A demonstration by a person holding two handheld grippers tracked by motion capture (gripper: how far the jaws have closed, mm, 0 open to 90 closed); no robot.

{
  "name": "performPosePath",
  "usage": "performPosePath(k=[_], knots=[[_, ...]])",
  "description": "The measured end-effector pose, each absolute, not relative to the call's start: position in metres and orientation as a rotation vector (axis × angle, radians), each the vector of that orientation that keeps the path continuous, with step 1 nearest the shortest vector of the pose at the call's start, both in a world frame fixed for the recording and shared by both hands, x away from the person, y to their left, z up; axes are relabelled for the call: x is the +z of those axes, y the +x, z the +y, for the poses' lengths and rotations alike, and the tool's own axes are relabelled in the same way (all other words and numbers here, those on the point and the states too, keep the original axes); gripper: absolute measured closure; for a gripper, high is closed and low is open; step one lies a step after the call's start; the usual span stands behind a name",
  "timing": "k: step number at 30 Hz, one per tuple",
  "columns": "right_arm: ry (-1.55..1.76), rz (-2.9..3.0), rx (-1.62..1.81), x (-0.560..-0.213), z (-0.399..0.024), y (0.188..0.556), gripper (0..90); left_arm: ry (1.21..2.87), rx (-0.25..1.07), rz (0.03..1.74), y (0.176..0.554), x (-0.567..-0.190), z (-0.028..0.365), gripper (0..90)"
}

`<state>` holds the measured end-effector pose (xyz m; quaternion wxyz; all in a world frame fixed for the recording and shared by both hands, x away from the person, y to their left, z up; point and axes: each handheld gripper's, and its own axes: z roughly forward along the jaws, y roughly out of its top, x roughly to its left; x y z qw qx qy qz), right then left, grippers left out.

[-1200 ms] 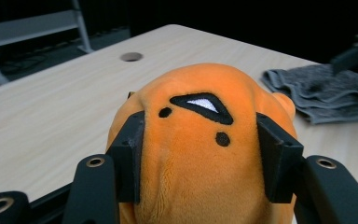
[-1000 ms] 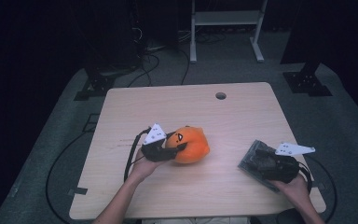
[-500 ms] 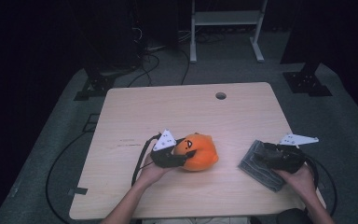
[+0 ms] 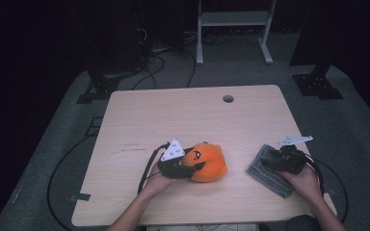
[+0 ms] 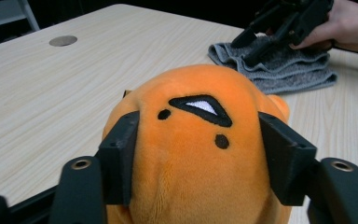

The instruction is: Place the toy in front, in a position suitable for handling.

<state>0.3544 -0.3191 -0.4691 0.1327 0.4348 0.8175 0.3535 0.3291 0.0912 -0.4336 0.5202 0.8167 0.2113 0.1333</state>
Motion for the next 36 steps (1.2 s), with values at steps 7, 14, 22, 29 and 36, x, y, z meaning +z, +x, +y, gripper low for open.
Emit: performPosePath(k=[7,14,22,29,36], knots=[[1.226,2.372,0.944,-0.472,-0.313,0.352,44.1,1.929,0.289,0.509,0.328,-0.425,0.101,18.8],[1.21,2.372,0.961,-0.472,-0.311,0.35,64.3,1.928,0.294,0.537,0.326,-0.424,0.116,15.3],[1.242,2.403,1.001,-0.47,-0.312,0.352,77.6,1.918,0.286,0.554,0.332,-0.429,0.121,21.6],[1.098,2.37,1.324,-0.442,-0.309,0.333,78.0,1.958,0.264,0.548,0.332,-0.438,0.118,37.6],[0.768,2.365,1.633,-0.401,-0.263,0.309,78.0,1.96,0.271,0.55,0.329,-0.44,0.113,40.0]])
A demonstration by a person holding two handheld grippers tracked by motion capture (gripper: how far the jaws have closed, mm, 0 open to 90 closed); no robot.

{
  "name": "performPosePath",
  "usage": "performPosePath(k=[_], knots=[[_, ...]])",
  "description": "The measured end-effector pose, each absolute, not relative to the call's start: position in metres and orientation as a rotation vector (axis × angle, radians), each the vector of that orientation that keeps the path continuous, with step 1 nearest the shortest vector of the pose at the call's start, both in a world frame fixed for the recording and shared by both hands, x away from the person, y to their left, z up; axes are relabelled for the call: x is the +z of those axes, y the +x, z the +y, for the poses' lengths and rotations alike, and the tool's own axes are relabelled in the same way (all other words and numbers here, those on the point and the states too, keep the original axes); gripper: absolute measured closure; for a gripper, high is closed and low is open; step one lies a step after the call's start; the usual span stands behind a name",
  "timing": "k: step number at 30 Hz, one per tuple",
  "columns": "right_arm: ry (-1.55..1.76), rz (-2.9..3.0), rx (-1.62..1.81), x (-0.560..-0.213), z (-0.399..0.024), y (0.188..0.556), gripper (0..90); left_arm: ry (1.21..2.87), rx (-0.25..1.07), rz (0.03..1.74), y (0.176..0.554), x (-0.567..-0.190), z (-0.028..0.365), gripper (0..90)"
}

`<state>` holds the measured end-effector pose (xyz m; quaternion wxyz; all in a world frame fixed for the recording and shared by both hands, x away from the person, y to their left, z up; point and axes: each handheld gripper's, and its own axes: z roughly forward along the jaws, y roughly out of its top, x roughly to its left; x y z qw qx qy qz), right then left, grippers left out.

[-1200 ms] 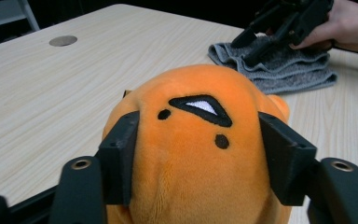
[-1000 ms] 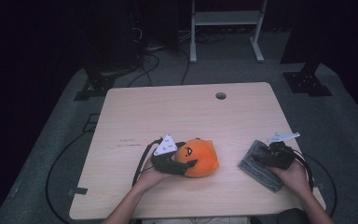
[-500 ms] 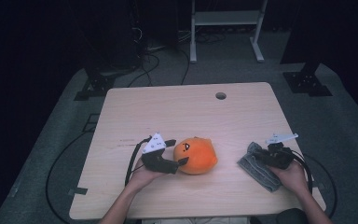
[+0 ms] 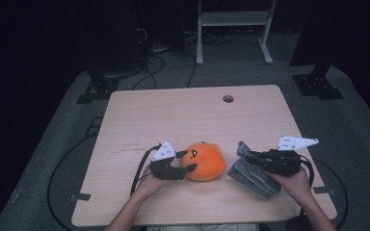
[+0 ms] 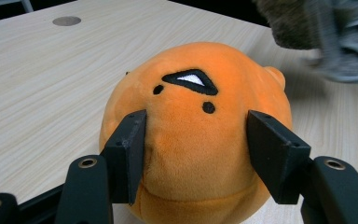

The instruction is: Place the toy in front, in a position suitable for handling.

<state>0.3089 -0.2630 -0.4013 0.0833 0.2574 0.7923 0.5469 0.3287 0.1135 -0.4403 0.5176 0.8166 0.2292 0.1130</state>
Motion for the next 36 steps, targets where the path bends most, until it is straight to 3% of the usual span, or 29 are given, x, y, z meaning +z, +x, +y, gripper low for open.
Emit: performPosePath(k=[5,10,20,27,32,36], knots=[[0.595,2.408,1.632,-0.396,-0.211,0.307,77.9,1.955,0.26,0.549,0.328,-0.441,0.111,40.6],[0.51,2.476,1.432,-0.415,-0.174,0.312,77.7,1.969,0.27,0.551,0.327,-0.442,0.112,41.0],[0.717,2.454,1.41,-0.434,-0.216,0.314,77.8,1.978,0.262,0.551,0.327,-0.443,0.111,41.2],[0.527,2.485,1.462,-0.427,-0.182,0.309,77.4,1.981,0.26,0.547,0.325,-0.447,0.111,42.4],[0.665,2.45,1.362,-0.431,-0.201,0.321,77.8,1.993,0.259,0.538,0.325,-0.447,0.112,42.9],[0.713,2.423,1.482,-0.43,-0.208,0.325,77.7,2.014,0.222,0.507,0.324,-0.445,0.113,42.2]])
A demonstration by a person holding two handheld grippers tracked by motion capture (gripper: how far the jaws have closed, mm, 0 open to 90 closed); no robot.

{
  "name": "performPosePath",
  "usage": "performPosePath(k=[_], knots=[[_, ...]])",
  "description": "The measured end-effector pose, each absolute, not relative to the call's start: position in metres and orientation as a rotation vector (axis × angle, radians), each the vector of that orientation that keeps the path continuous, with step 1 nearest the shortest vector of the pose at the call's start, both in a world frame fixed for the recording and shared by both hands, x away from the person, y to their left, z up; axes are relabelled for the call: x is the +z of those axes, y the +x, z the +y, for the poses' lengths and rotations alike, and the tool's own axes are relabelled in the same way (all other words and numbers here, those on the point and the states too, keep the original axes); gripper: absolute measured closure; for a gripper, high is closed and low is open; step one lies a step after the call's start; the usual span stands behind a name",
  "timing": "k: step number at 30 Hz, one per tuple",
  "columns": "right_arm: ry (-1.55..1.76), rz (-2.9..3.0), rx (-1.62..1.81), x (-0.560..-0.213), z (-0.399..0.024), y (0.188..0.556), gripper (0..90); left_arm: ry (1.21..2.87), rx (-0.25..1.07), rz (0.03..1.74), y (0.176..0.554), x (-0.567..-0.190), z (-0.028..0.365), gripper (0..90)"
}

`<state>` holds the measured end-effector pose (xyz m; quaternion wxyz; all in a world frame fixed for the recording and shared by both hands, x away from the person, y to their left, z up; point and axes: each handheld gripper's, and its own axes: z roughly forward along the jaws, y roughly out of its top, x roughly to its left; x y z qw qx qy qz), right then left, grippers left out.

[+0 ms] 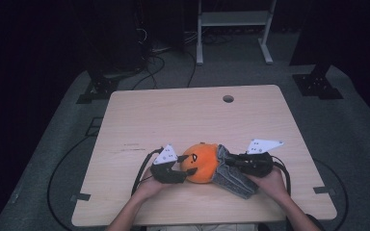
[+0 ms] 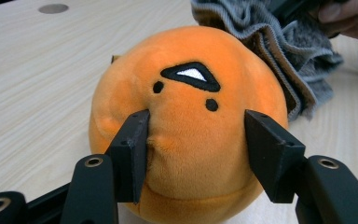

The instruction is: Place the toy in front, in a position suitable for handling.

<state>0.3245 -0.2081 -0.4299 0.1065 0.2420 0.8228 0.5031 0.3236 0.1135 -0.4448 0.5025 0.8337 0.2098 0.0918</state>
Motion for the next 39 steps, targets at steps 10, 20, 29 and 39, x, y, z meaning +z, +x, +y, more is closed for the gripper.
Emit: performPosePath(k=[10,20,29,39], knots=[[0.601,2.509,1.441,-0.441,-0.195,0.309,77.6,1.952,0.218,0.516,0.333,-0.435,0.108,29.9],[0.759,2.49,1.521,-0.437,-0.214,0.318,77.7,2.001,0.207,0.498,0.326,-0.444,0.111,39.2],[0.656,2.505,1.526,-0.43,-0.187,0.324,77.8,2.024,0.238,0.473,0.321,-0.445,0.112,40.1],[0.654,2.5,1.596,-0.42,-0.195,0.323,77.6,2.04,0.263,0.437,0.317,-0.445,0.109,40.2]])
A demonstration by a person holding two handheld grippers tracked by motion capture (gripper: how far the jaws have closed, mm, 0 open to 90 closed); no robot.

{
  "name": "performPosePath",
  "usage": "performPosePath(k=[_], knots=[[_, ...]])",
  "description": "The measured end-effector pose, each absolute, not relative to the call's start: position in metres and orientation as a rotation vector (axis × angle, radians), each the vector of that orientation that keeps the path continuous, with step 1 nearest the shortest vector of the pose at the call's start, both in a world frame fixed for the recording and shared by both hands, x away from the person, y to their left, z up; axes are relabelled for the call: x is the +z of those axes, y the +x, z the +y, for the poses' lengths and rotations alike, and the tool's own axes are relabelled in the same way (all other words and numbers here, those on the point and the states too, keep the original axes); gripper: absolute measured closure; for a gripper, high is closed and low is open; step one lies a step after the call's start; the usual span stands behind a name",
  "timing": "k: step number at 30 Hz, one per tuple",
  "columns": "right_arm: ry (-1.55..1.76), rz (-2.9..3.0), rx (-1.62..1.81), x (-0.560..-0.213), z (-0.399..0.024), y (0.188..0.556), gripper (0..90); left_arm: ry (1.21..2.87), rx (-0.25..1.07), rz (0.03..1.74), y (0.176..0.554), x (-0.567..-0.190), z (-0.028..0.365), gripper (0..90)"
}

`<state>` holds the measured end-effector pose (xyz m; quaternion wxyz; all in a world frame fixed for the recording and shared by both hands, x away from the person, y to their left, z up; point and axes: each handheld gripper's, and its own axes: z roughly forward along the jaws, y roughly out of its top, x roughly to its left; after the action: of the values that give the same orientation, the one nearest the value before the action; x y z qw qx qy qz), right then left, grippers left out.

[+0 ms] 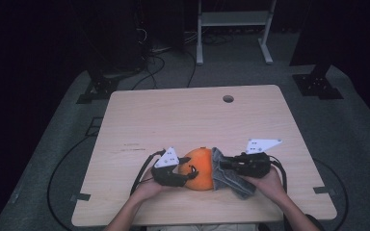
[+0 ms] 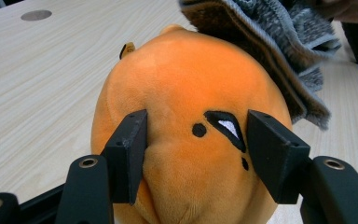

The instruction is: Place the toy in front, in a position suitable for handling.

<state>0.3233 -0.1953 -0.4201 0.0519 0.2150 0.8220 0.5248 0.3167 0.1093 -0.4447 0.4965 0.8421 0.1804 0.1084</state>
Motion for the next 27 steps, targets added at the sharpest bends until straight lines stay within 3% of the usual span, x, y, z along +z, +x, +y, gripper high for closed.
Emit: performPosePath(k=[3,9,15,20,27], knots=[[0.645,2.521,1.56,-0.422,-0.184,0.33,77.6,2.041,0.261,0.437,0.315,-0.445,0.112,40.3],[0.782,2.529,1.49,-0.428,-0.201,0.342,77.6,2.053,0.278,0.408,0.313,-0.444,0.108,40.3],[0.624,2.579,1.511,-0.412,-0.177,0.342,77.6,2.068,0.325,0.368,0.308,-0.444,0.109,40.5],[0.77,2.597,1.463,-0.421,-0.192,0.359,77.9,2.053,0.306,0.365,0.309,-0.445,0.106,40.6],[0.68,2.607,1.573,-0.414,-0.183,0.35,77.7,2.064,0.304,0.354,0.308,-0.444,0.108,38.9]])
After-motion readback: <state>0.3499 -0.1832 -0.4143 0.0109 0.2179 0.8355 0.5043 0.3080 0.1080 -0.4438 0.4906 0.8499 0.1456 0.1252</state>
